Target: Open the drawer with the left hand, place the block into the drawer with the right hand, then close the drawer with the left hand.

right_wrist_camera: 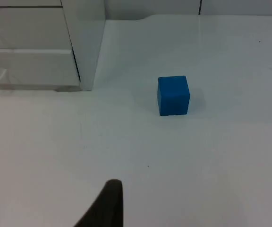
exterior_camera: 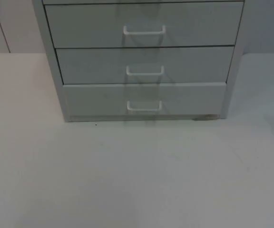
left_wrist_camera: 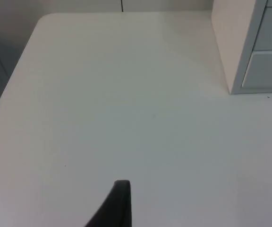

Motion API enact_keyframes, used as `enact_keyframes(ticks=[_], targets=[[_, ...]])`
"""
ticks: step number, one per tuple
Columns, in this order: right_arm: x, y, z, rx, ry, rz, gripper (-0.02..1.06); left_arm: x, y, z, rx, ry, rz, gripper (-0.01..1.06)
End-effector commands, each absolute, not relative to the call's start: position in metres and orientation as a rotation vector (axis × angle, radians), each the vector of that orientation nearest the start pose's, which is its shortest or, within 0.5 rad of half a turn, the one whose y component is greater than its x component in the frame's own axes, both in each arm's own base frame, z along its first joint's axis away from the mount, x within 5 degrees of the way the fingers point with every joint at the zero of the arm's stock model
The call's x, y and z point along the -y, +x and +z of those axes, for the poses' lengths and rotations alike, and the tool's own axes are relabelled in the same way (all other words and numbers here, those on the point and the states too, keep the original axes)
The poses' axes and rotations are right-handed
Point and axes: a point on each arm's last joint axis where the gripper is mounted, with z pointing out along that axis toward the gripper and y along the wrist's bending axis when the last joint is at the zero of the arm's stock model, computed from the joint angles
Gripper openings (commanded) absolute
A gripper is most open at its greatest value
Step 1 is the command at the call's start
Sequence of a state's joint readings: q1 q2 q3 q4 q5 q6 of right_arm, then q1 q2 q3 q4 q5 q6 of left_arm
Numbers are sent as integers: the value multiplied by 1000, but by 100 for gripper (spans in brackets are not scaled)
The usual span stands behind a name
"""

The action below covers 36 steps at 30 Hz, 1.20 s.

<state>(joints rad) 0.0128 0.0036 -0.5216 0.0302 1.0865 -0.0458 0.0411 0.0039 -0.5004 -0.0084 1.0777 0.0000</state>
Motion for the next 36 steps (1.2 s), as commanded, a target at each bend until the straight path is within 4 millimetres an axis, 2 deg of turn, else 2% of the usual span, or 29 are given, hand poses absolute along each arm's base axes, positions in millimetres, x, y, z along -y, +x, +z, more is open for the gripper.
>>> enact_keyframes(ticks=[1, 4, 7, 11, 12, 17, 18, 22, 23, 27, 36], targets=[[-3, -8, 282, -2037, -60, 10, 105, 3, -6, 281, -2031, -45, -16, 105], [-3, -7, 290, -2029, -60, 10, 105, 4, -8, 288, -2008, -44, -35, 105], [-3, -1, 300, -2040, -60, 11, 105, 5, -1, 291, -2043, -45, -50, 105], [-3, 17, 323, -2032, -57, 10, 105, 5, 22, 294, -2114, -48, -70, 105], [-3, 17, 323, -2032, -57, 10, 105, 5, 22, 294, -2114, -48, -70, 105], [-3, 50, 337, -2067, -50, 13, 105, 5, 53, 295, -2184, -66, -99, 105], [-3, 50, 337, -2067, -50, 13, 105, 5, 53, 295, -2184, -66, -99, 105], [-3, 80, 337, -2128, -48, 15, 105, 4, 78, 292, -2232, -80, -101, 105], [-3, 80, 337, -2128, -48, 15, 105, 4, 78, 292, -2232, -80, -101, 105], [-3, 107, 327, -2235, -47, 17, 105, 3, 100, 286, -2288, -92, -101, 105], [-3, 127, 315, -2336, -48, 19, 105, 3, 116, 277, -2361, -44, -92, 105]])
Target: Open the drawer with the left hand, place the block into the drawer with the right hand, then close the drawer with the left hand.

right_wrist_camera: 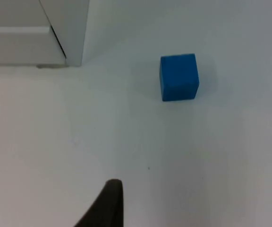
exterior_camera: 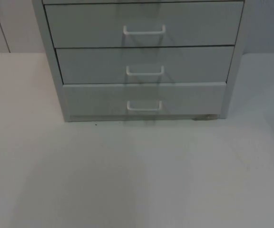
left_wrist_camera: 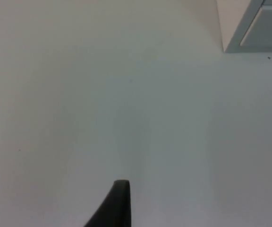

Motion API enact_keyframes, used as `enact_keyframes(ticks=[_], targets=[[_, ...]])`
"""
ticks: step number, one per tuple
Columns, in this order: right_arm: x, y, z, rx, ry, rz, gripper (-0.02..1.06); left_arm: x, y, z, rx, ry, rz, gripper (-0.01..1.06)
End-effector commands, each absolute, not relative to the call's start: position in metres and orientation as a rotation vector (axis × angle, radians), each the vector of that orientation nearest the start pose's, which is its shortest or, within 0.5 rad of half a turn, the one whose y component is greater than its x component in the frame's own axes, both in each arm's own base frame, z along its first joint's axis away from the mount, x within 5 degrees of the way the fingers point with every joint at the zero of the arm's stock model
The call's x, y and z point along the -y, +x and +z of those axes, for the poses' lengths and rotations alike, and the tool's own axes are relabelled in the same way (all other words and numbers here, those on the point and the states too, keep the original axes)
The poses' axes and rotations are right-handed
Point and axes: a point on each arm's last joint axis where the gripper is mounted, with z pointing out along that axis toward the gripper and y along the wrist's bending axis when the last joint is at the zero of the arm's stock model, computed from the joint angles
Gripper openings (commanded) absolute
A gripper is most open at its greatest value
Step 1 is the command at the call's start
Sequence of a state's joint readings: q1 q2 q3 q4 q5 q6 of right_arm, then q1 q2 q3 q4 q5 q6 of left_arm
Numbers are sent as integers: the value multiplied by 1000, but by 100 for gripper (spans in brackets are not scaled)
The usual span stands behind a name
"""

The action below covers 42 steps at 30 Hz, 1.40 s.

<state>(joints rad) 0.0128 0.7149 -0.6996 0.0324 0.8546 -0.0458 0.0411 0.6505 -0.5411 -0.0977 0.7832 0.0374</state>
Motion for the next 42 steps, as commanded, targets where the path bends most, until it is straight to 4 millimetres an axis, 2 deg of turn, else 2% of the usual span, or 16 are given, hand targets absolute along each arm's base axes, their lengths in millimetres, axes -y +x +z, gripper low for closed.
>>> enact_keyframes(ticks=[1, 5, 10, 14, 17, 23, 26, 31, 32, 37, 38, 42], targets=[[-3, 127, 315, -2338, -48, 19, 105, 3, 117, 276, -2368, -45, -103, 105], [-3, 127, 315, -2337, -50, 14, 105, 7, 119, 277, -2367, -31, -149, 105], [-3, 128, 315, -2330, -49, 14, 105, 14, 126, 290, -2327, 70, -227, 104], [-3, 133, 313, -2344, -49, 14, 105, 25, 143, 315, -2247, 183, -352, 96], [-3, 137, 310, -2365, -49, 14, 105, 29, 155, 324, -2220, 235, -399, 95], [-3, 148, 303, -2414, -49, 15, 105, 42, 180, 329, -2221, 349, -488, 94], [-3, 153, 299, -2434, -49, 16, 105, 52, 188, 327, -2220, 420, -505, 94], [-3, 158, 296, -2452, -49, 16, 105, 104, 206, 304, -2215, 717, -513, 94], [-3, 158, 296, -2452, -49, 16, 105, 104, 206, 304, -2215, 717, -513, 94], [-2, 158, 296, -2449, -50, 13, 105, 152, 209, 272, -2204, 1026, -500, 94], [-2, 158, 296, -2449, -50, 13, 105, 152, 209, 272, -2204, 1026, -500, 94], [-2, 157, 295, -2455, -50, 13, 105, 187, 211, 251, -2201, 1245, -482, 94]])
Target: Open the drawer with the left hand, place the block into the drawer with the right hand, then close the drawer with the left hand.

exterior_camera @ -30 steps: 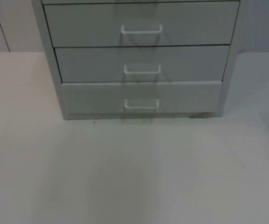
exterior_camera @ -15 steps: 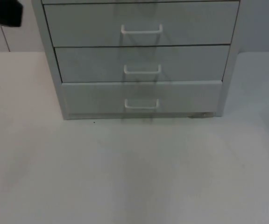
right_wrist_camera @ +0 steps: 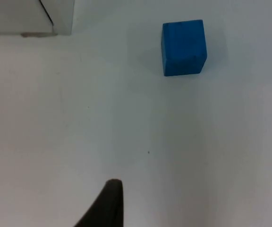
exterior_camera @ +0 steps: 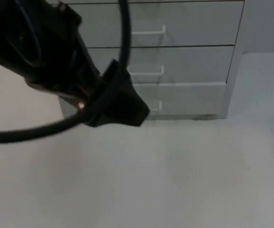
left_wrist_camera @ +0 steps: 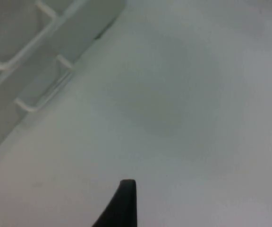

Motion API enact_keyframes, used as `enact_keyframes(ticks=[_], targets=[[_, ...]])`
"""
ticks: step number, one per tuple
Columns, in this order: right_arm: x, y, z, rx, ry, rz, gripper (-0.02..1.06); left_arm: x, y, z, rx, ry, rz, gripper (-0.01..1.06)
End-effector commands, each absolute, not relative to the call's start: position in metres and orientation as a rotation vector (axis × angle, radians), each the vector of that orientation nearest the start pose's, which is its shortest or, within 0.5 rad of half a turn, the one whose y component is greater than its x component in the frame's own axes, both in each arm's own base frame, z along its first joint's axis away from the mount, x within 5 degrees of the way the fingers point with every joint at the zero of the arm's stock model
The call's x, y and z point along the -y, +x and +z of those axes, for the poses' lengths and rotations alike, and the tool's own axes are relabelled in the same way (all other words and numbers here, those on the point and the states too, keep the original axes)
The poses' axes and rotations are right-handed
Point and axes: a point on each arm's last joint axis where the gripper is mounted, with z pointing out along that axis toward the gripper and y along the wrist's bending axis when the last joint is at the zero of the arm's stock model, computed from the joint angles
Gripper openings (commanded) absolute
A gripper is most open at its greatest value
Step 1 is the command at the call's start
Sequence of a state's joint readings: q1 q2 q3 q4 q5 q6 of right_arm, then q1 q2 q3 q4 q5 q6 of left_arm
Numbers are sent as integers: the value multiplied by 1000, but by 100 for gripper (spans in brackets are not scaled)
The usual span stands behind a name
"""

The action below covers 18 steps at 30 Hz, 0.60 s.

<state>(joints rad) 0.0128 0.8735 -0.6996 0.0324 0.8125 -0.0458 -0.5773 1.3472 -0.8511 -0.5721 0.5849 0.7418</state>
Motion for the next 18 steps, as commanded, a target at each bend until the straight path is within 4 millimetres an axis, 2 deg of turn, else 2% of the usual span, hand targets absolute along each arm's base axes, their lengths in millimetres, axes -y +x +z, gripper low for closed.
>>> enact_keyframes(ticks=[1, 2, 6, 7, 10, 12, 13, 16, 18], targets=[[-2, 157, 295, -2457, -50, 13, 105, 196, 211, 247, -2190, 1302, -467, 93], [-2, 157, 295, -2457, -50, 13, 105, 196, 211, 247, -2190, 1302, -467, 93], [-2, 157, 295, -2462, -50, 14, 105, 235, 216, 228, -2081, 1584, -321, 81], [-2, 157, 295, -2462, -50, 14, 105, 235, 216, 228, -2081, 1584, -321, 81], [-2, 157, 295, -2462, -50, 14, 105, 255, 224, 213, -2020, 1724, -178, 77], [-2, 157, 295, -2461, -52, 9, 105, 261, 230, 203, -1976, 1805, -69, 77], [-2, 157, 295, -2461, -52, 9, 105, 261, 230, 203, -1976, 1805, -69, 77], [-2, 158, 296, -2454, -52, 8, 105, 268, 246, 178, -1937, 1873, 66, 76], [-2, 158, 296, -2450, -52, 8, 105, 270, 251, 172, -1914, 1890, 117, 75]])
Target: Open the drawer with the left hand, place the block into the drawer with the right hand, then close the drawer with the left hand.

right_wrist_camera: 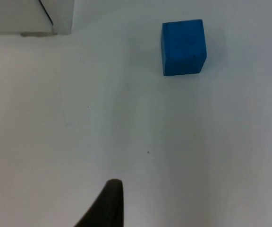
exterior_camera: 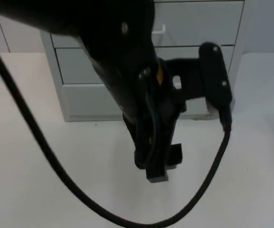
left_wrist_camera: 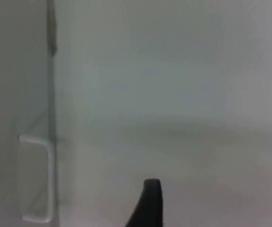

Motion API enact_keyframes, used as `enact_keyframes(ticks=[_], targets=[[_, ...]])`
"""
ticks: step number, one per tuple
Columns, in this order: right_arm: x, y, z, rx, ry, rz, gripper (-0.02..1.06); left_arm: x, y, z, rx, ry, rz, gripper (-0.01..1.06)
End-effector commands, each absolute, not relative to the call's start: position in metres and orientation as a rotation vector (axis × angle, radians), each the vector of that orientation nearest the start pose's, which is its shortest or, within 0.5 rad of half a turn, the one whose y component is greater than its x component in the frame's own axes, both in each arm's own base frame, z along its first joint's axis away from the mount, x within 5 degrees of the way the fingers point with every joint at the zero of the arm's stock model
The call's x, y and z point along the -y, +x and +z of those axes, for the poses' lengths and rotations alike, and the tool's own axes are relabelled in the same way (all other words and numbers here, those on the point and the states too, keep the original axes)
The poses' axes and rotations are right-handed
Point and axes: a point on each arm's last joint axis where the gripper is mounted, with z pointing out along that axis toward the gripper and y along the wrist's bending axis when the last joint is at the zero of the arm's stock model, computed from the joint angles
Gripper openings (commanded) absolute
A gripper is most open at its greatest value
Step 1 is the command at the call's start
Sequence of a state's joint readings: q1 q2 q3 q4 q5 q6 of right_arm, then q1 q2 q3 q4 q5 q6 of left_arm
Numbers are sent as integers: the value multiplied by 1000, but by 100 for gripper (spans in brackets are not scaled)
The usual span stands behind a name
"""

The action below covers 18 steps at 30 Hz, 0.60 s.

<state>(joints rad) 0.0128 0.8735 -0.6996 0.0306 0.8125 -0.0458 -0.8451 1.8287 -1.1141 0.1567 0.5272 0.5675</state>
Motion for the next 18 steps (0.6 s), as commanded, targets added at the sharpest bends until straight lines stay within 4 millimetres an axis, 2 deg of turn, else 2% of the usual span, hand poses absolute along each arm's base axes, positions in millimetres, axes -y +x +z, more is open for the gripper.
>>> enact_keyframes(ticks=[1, 4, 12, 15, 18], targets=[[-2, 158, 295, -2447, -52, 8, 105, 271, 256, 165, -1893, 1900, 166, 75], [-2, 158, 294, -2447, -39, 12, 105, 275, 268, 149, -1850, 1892, 270, 75], [-2, 158, 291, -2443, -39, 12, 105, 277, 282, 119, -1775, 1912, 435, 75], [-2, 158, 292, -2441, -39, 12, 105, 271, 292, 101, -1803, 1881, 476, 75], [-2, 158, 292, -2441, -39, 12, 105, 264, 301, 95, -1836, 1835, 487, 75]])
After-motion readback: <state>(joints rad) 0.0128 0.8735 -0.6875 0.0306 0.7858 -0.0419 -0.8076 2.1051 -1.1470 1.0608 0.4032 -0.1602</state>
